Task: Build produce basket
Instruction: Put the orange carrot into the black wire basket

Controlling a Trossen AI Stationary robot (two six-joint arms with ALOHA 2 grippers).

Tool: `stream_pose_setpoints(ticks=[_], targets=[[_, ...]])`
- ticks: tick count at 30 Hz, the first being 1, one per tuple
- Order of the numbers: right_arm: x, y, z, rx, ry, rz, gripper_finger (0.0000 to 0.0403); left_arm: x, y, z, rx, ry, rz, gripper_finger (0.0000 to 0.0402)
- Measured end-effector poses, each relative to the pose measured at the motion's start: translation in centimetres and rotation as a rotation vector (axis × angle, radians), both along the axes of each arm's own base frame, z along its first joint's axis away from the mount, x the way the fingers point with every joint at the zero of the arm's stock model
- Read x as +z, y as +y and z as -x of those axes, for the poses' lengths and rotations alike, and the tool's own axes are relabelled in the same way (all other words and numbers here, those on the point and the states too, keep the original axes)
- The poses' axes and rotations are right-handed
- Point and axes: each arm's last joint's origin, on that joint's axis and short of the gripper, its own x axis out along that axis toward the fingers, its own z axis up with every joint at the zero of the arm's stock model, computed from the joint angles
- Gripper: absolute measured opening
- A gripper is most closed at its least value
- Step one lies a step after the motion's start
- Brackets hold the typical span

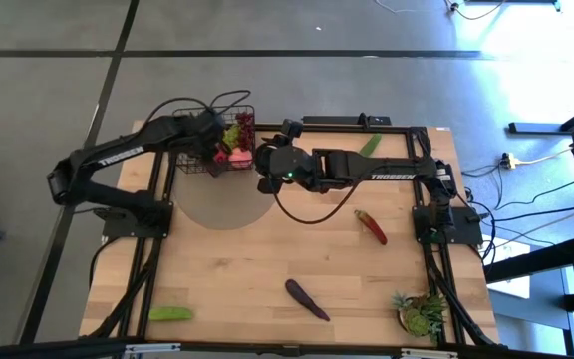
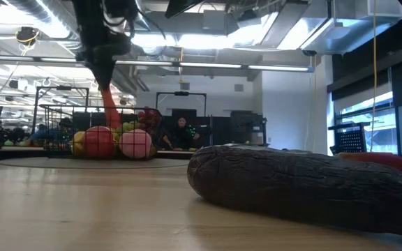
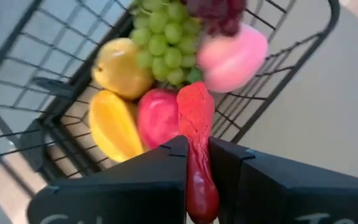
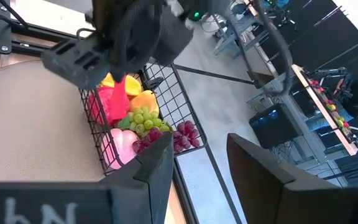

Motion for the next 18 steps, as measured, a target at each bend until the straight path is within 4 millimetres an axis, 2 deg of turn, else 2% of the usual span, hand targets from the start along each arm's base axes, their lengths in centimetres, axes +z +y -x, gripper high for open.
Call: stream_pose_setpoints(ticks=[7, 18], targets=[[0.0, -0.1, 0.0, -0.002, 0.000, 0.000, 0.0153, -1.7, 1.1, -1.6, -0.066, 0.048, 0.055, 0.0016], [0.0, -0.1, 0.0, -0.002, 0.000, 0.000, 0.0153, -4.0, 2.0, -3.0, -0.062, 0.125, 0.118, 0.0016]])
